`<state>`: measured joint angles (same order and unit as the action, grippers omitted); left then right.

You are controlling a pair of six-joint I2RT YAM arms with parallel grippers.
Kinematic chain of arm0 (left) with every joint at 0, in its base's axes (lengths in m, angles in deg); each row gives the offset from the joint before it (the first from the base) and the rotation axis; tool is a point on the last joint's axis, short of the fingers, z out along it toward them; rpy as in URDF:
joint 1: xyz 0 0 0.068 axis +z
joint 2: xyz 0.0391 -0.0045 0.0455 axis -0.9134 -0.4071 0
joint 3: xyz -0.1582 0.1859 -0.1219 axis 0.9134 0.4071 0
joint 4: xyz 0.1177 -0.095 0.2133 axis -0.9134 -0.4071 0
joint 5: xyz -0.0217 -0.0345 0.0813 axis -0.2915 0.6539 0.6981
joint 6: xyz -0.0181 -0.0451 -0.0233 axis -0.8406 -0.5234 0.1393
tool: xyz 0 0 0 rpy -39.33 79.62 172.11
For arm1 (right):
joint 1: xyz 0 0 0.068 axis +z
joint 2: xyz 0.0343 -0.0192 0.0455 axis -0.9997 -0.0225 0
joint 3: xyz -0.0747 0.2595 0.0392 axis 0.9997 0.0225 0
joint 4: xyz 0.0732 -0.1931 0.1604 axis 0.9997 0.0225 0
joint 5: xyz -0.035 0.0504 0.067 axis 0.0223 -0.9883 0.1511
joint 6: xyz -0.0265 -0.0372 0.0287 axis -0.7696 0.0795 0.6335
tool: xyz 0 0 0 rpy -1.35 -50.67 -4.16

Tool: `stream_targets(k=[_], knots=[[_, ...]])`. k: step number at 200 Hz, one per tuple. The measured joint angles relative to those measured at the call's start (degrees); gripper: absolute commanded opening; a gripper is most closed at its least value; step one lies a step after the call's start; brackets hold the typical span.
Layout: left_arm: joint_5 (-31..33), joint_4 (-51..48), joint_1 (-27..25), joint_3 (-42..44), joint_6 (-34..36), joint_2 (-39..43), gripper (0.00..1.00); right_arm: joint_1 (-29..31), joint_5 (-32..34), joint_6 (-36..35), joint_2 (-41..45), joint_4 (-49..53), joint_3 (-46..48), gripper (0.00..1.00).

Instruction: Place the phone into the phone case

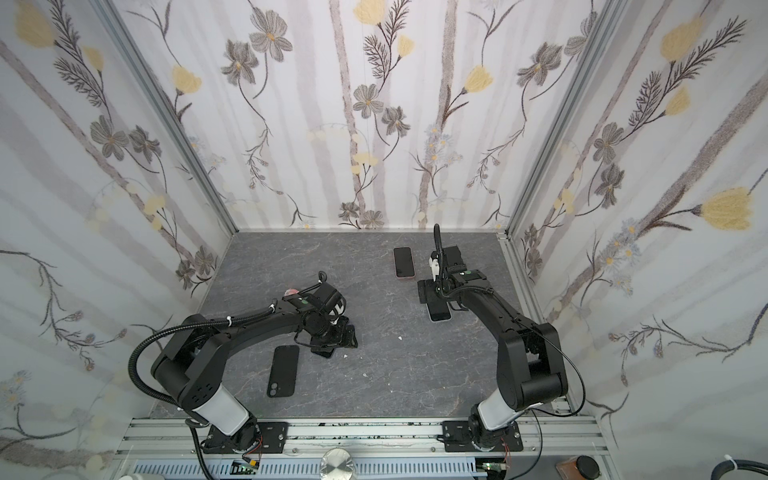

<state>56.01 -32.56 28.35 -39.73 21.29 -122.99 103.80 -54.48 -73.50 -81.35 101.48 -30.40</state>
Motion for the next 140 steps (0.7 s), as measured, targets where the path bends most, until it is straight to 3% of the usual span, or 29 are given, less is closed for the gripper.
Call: stream_targets(k=[28, 79, 140], knots=[[0.3, 0.8, -1.4, -2.7, -1.0, 1.3, 0.89, 0.1, 0.0, 0.0, 0.7, 0.3, 0.1, 0.88], [11.1, -0.8, 1.0, 0.5, -0.1, 4.2, 0.91, 1.3, 0.2, 0.0, 2.9, 0.5, 0.6, 0.88], [12.7, -0.5, 0.4, 3.7, 0.2, 3.6, 0.90, 3.2, 0.7, 0.0, 2.9, 1.2, -0.3, 0.88]])
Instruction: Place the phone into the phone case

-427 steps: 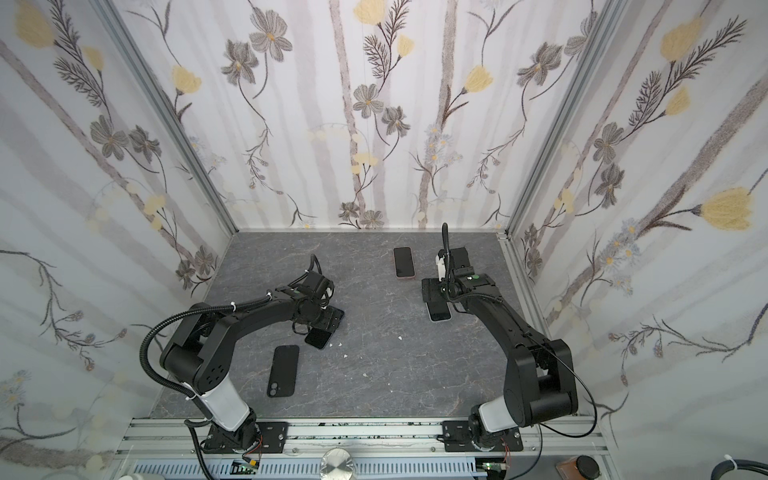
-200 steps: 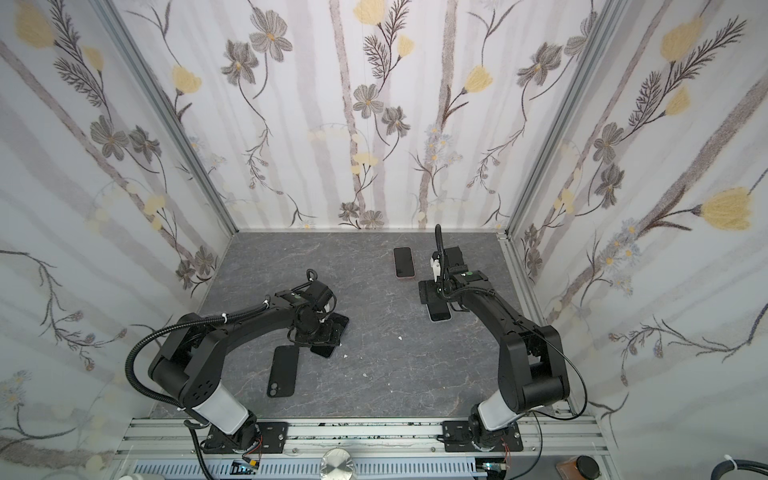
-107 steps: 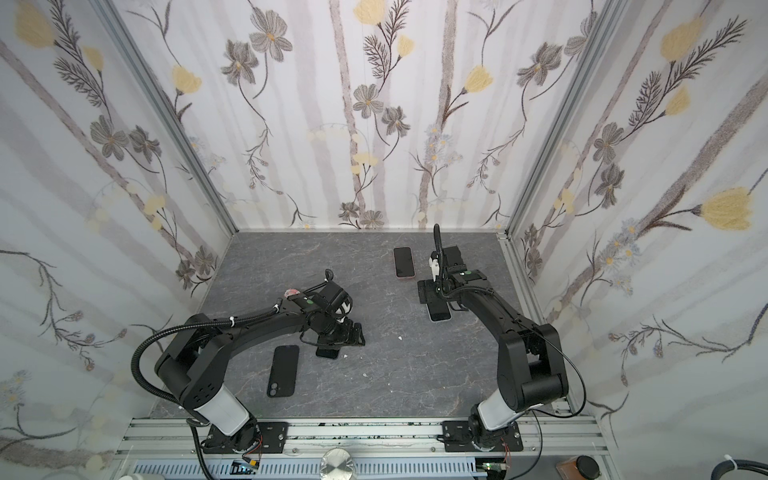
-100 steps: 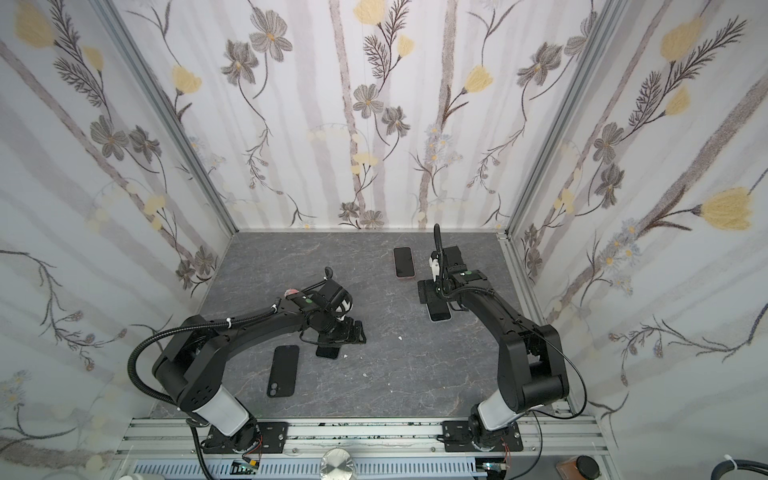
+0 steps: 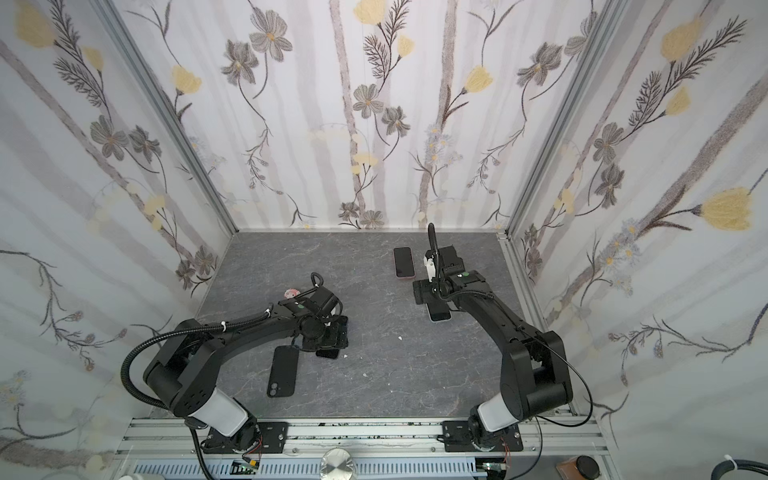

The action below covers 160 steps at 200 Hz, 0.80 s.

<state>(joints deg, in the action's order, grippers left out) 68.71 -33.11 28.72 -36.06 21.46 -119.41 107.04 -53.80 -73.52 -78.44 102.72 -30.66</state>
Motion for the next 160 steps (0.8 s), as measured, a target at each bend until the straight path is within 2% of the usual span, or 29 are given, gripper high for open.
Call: stream_targets(k=[80, 109, 160], knots=[[6.0, -0.5, -0.5, 2.2, -1.4, 2.9, 0.90, 1.8, 1.8, -0.1, -0.5, 0.5, 0.2, 0.88], [5.7, -0.1, -0.5, 2.9, -1.6, 2.3, 0.90, 2.3, 2.5, -0.4, -1.2, 1.4, -0.3, 0.88], [1.2, 0.6, -1.4, 2.3, -1.6, 0.6, 0.89, 2.4, 2.7, -0.5, -1.1, 1.9, -1.1, 0.88]])
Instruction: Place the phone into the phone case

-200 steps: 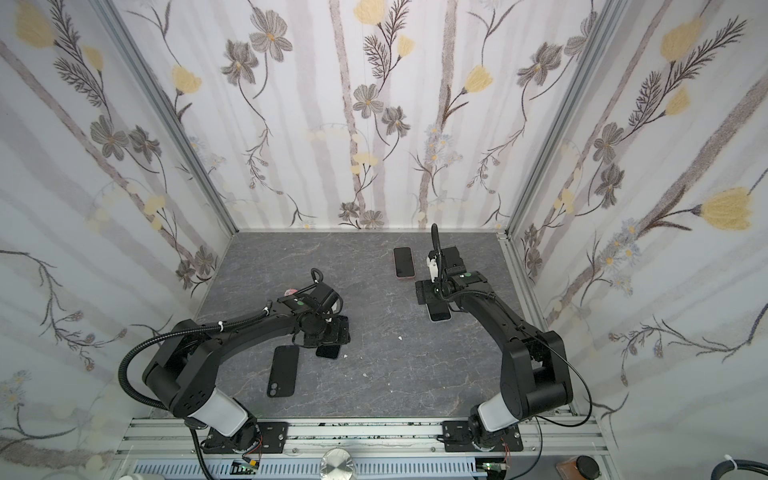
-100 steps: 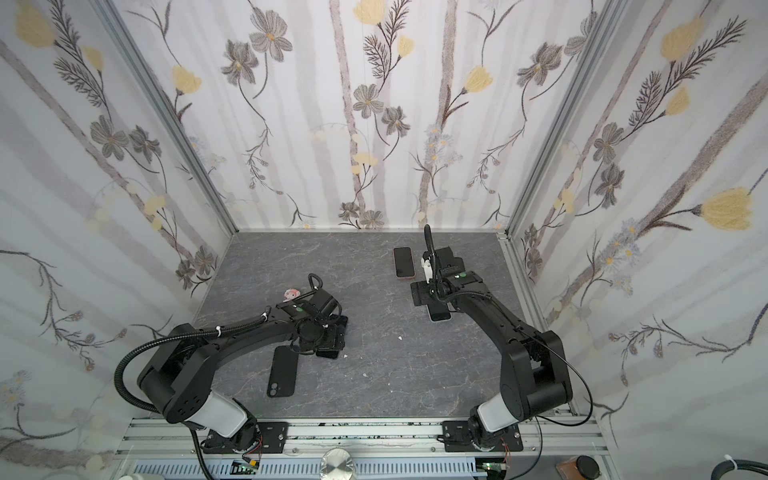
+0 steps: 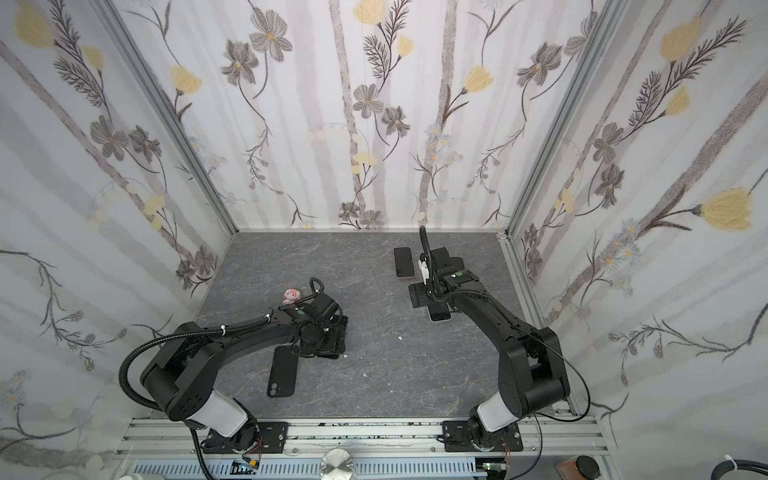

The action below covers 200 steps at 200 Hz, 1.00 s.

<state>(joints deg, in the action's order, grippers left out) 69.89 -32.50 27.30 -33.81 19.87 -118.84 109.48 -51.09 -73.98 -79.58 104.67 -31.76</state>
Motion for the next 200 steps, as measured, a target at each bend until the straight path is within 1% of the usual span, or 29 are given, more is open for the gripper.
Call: stream_targets(k=[47, 69, 87, 97, 120, 148, 174, 200], knots=[[-4.0, 1.8, -1.4, -1.7, -0.7, -2.1, 0.89, 0.2, -0.2, 0.1, 0.1, 0.2, -1.3, 0.88], [-8.2, 4.9, -2.2, -2.4, -1.7, -2.4, 0.89, 0.9, -0.4, 1.2, 0.1, 0.2, -1.7, 0.88], [-10.7, 7.5, -2.6, -2.8, -2.2, -0.3, 0.90, 3.1, -0.7, 2.8, 0.3, 0.2, -1.8, 0.88], [-10.8, 8.5, -2.5, -3.0, -2.3, 2.1, 0.90, 5.1, -0.8, 4.0, 0.6, 0.0, -1.6, 0.88], [-7.9, 9.4, -1.9, -3.1, -2.4, 7.9, 0.90, 10.9, -1.5, 9.1, 1.4, -2.1, 0.4, 0.89], [0.9, 7.5, -0.5, -2.9, -2.3, 15.0, 0.93, 19.9, -1.7, 14.7, 0.6, -5.4, 2.2, 0.90], [8.8, 5.5, 1.0, -1.2, -0.5, 22.1, 0.96, 25.7, -1.6, 15.5, -3.0, -8.3, 1.9, 0.91], [14.5, 4.0, 3.5, 1.6, 0.3, 28.4, 0.97, 28.7, -1.4, 15.1, -8.1, -9.7, 0.7, 0.91]])
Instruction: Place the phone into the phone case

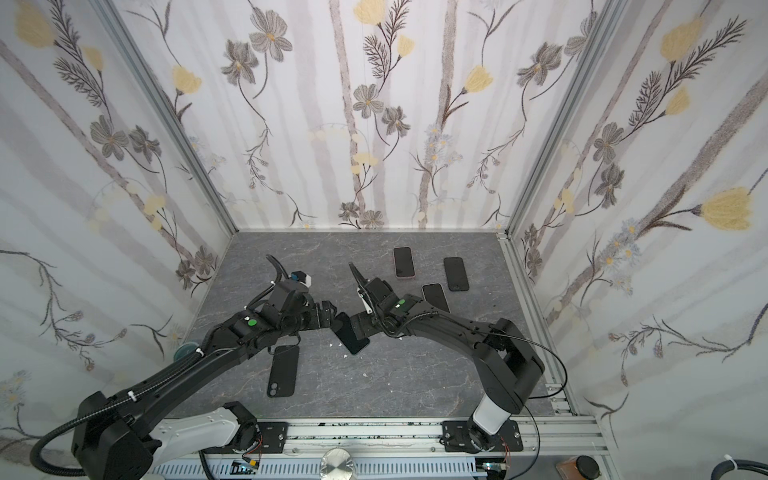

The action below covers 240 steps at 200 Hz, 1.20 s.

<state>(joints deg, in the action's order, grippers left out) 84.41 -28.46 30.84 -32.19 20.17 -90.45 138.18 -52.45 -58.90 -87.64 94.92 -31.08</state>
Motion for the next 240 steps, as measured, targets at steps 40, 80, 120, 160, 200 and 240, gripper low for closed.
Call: stream_targets(k=[40, 80, 120, 160, 200, 240], knots=[[5.4, -4.8, 3.7, 4.5, -2.1, 2.9, 0.99, 1.1, 0.3, -2.5, -5.0, -0.9, -1.3, 0.92], [4.7, -5.8, 6.3, 10.5, -6.4, 6.5, 0.96, 2.2, 0.6, -7.5, -10.2, -0.5, -5.6, 0.92], [1.9, -5.2, 6.6, 14.0, -10.0, 7.5, 0.94, 2.6, 1.5, -11.3, -14.5, 1.3, -9.3, 0.93], [-0.5, -3.1, 6.8, 17.0, -12.7, 8.8, 0.94, 3.4, 2.5, -13.1, -17.9, 3.0, -11.8, 0.92], [-0.1, -2.6, 7.1, 18.1, -14.1, 10.6, 0.96, 4.1, 2.5, -14.2, -19.9, 4.0, -13.4, 0.88], [1.2, -2.2, 7.8, 19.5, -15.6, 11.9, 0.96, 4.1, 3.1, -14.6, -21.5, 4.1, -15.0, 0.79]])
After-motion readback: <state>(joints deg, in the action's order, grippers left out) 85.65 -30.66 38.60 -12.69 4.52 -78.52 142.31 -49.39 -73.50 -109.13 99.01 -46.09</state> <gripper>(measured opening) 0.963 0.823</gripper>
